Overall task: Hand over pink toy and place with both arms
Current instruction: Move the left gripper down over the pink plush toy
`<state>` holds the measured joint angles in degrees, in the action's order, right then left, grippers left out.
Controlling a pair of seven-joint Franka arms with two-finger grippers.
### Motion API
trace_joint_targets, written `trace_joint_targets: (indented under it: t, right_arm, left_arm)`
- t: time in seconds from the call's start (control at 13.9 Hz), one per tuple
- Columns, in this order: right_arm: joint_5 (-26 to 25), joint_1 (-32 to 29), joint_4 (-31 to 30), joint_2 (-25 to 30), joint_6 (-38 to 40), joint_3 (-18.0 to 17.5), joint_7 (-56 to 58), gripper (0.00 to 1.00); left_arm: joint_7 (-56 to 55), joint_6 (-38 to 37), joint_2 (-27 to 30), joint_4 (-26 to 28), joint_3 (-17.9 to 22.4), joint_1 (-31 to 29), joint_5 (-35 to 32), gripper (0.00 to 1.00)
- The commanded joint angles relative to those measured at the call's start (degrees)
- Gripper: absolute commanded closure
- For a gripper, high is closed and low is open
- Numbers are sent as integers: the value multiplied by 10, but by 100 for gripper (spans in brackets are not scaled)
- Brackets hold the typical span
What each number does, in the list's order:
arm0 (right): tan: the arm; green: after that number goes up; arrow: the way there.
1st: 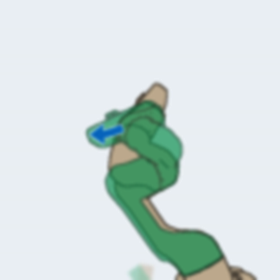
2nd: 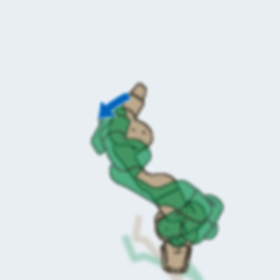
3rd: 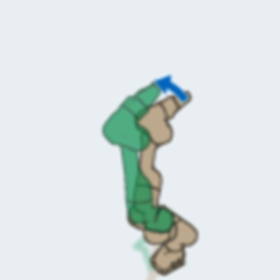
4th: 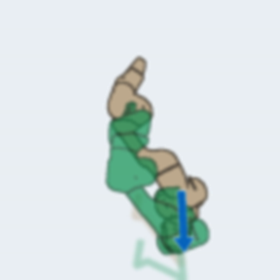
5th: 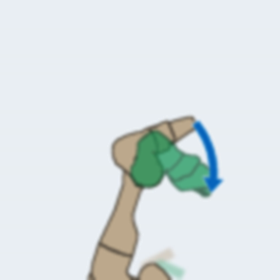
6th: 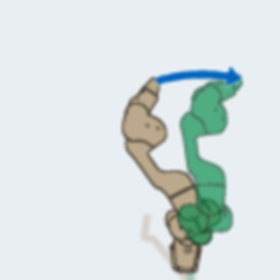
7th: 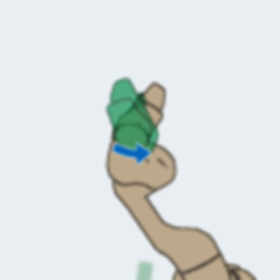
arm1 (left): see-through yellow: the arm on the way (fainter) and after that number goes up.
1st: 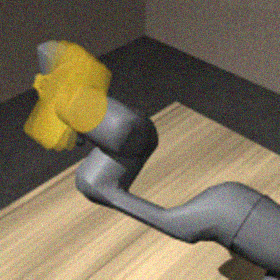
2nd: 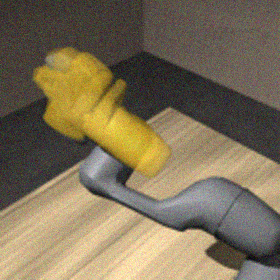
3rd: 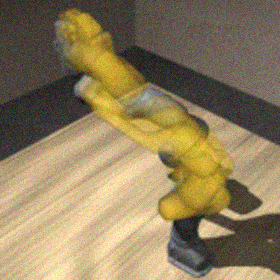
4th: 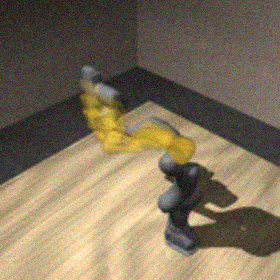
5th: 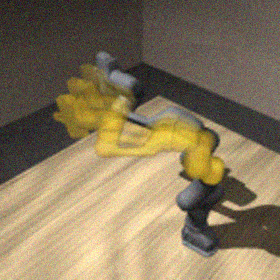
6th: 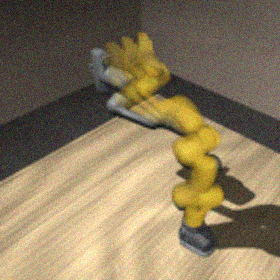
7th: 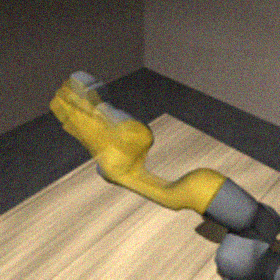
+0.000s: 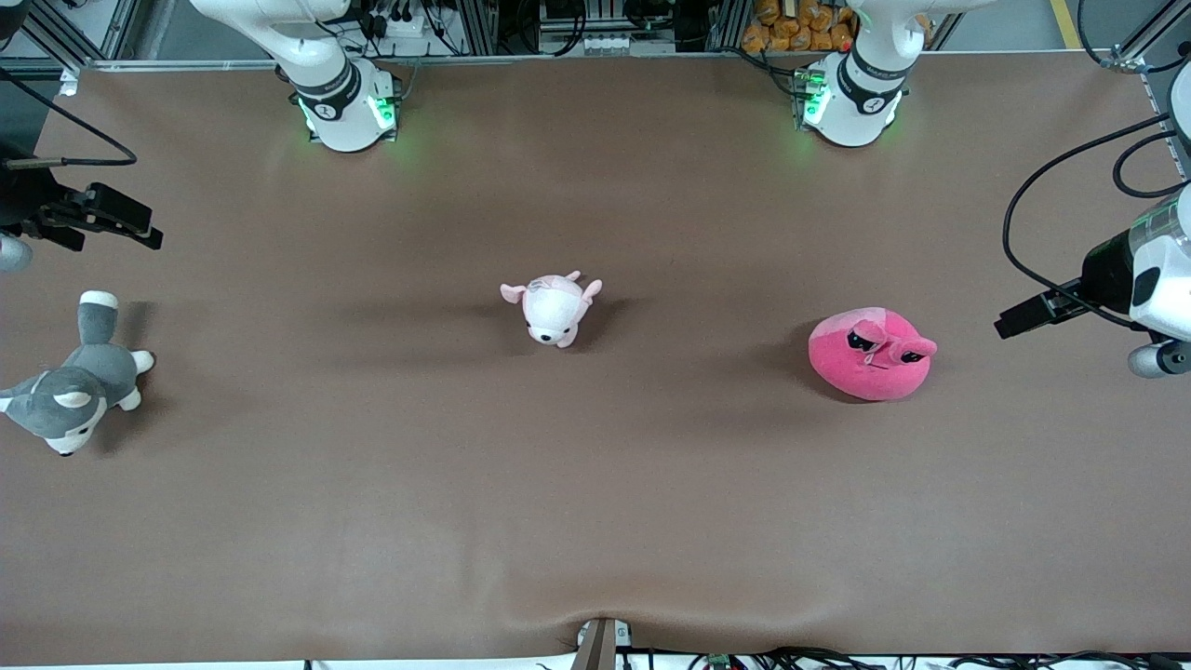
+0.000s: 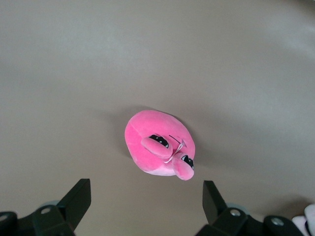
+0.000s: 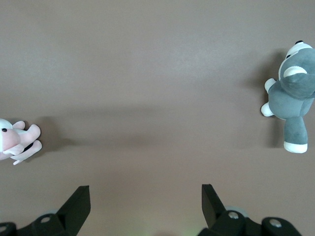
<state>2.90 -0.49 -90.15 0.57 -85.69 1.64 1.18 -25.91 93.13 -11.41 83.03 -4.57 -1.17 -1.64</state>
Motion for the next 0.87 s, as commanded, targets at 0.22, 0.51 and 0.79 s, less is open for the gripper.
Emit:
trace_joint_targets:
  t: [0.22,0.51,0.79]
  right_arm:
    - [-10,-9,7,-4,5,-6,0,0]
    - [-11,-9,8,-7,5,-6,0,0]
    - [-11,-8,8,-7,3,-5,0,0]
  left_arm:
    - [-247,-25,-14,-6,-3,7,16,0]
    - [-284,-26,-17,-9,0,5,2,0]
    - [-280,-25,-24,-8,1,-3,-38,0]
